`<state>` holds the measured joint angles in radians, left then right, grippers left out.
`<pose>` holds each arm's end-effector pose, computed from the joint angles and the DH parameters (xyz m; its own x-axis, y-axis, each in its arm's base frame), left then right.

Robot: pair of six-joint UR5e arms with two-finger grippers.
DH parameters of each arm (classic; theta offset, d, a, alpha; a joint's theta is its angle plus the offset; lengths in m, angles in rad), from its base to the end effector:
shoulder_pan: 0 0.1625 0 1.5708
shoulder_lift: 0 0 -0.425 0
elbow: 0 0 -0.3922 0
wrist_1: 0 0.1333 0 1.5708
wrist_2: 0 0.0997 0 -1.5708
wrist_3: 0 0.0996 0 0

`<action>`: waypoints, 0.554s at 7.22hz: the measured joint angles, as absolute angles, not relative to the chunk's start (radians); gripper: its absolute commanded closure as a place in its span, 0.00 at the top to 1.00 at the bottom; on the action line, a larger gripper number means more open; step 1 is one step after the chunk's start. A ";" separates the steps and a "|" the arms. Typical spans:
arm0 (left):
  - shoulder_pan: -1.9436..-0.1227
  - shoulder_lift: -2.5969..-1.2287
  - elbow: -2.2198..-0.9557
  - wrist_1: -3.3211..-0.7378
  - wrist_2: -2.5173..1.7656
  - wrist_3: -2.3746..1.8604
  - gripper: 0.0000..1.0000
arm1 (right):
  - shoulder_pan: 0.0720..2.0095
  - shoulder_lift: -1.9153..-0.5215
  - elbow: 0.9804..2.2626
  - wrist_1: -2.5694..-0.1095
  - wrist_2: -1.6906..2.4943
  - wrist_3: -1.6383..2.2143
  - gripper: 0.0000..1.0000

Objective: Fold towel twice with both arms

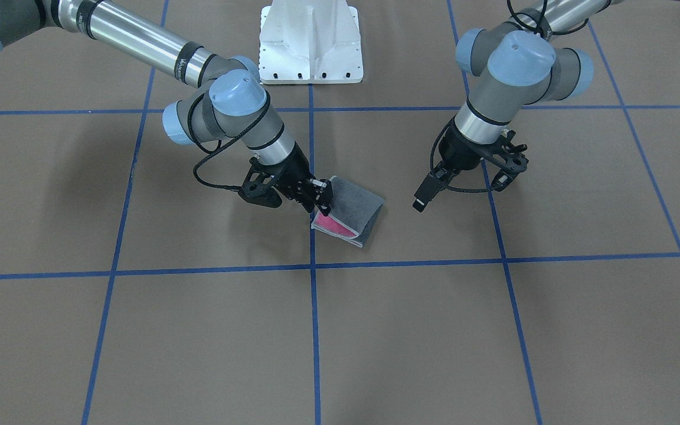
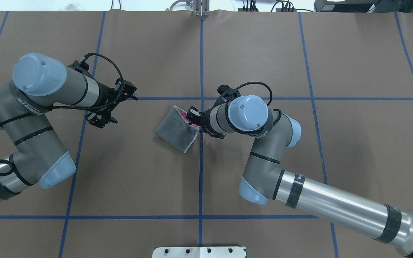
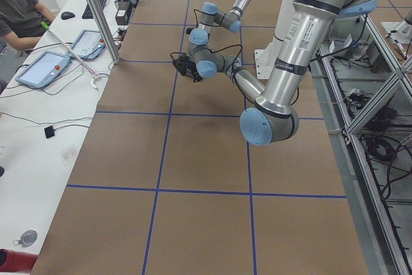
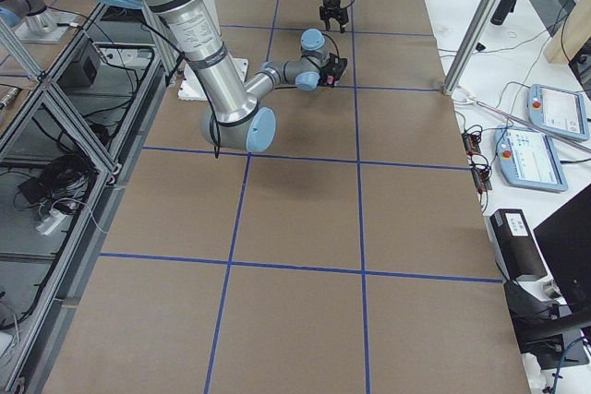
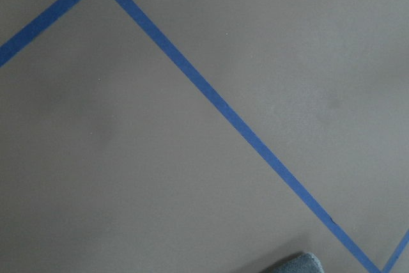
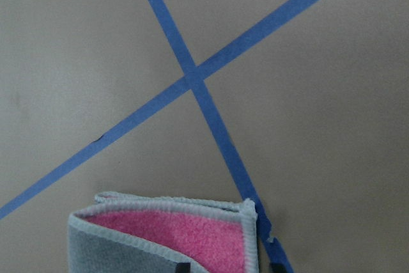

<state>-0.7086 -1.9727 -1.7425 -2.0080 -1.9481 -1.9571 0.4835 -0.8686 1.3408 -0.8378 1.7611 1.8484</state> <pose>0.4133 -0.4814 0.3055 0.2349 -0.6627 -0.7111 0.4928 0.7118 -0.5005 -0.6115 -0.4504 0.2504 0.2222 0.4206 0.8796 -0.3753 0.8695 -0.3210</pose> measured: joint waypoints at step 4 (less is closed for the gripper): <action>-0.706 -1.980 -1.738 -2.007 -1.947 -1.958 1.00 | 0.481 -0.875 1.356 -0.838 1.761 1.848 0.44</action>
